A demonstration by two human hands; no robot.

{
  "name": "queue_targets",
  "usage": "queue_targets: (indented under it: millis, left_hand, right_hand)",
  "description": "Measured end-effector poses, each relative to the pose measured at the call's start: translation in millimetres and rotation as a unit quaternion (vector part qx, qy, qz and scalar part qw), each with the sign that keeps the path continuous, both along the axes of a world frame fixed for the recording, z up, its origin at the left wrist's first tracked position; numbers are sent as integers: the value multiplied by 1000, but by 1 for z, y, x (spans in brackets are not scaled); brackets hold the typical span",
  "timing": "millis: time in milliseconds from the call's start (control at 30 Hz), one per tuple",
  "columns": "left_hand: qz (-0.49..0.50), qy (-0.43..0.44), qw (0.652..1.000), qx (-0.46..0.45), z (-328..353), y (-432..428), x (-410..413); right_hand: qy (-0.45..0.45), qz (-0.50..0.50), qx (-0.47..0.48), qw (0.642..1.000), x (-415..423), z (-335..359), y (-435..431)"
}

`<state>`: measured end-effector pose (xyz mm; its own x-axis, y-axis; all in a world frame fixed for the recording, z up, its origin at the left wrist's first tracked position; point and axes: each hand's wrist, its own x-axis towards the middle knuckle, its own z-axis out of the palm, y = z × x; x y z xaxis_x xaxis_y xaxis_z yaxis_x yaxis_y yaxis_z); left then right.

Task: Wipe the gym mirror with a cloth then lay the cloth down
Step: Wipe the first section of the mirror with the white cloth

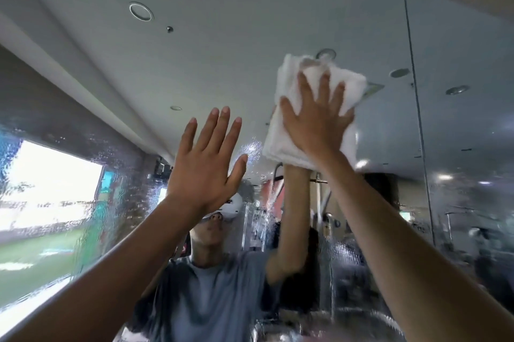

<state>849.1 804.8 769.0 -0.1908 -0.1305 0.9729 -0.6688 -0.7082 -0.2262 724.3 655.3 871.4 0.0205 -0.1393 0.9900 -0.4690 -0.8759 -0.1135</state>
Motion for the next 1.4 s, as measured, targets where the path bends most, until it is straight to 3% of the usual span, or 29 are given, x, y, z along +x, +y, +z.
queue_targets:
  millis: [133,233,367,500,600,700,767,833,900,967,1033,1100,1200,1300,1400]
  left_hand:
    - [-7,-13,1000,-5,0,0,0]
    - [-18,-11,1000,-2,0,0,-1]
    - [-35,-8,999,-4,-2,-1,-3]
    - [-39,-13,999,-18,-2,-4,-3]
    - [-40,-14,999,-23,-2,-3,-1]
    - [-44,-18,999,-22,-2,-3,0]
    - [-46,-17,999,-24,-1,-4,0]
    - [-44,-8,999,-16,-2,-4,0]
    - [-41,2,999,-11,-2,-5,-1]
    - [-41,5,999,-10,-2,-6,-2]
    - [-44,-2,999,-18,-1,-6,-2]
    - [-46,-7,999,-14,-1,-4,-1]
    - [-41,-5,999,-6,-1,-2,0]
    - [-37,1,999,1,-1,-1,1]
    - [-27,19,999,10,-3,-2,0]
  right_hand:
    - [99,-32,-218,970,-10,-54,-15]
    - [148,-31,-282,947,-34,-68,-44]
    - [159,-44,-227,960,-52,-23,-60]
    - [43,-1,-30,999,-25,39,-25]
    - [6,-6,-16,1000,4,33,6]
    - [51,-28,-147,987,1,-11,3]
    - [111,-31,-261,959,-14,-42,-15]
    - [176,-33,-302,936,-36,-61,-43]
    - [156,-34,-231,960,-54,-48,-64]
    - [38,-18,-93,995,-52,-13,-63]
    - [-48,1,31,998,-31,25,-41]
    - [-55,5,54,997,-9,40,-13]
    - [29,-20,-77,996,4,6,6]
    - [106,-42,-240,964,-12,-52,-14]
    - [147,-36,-260,954,-47,-64,-57]
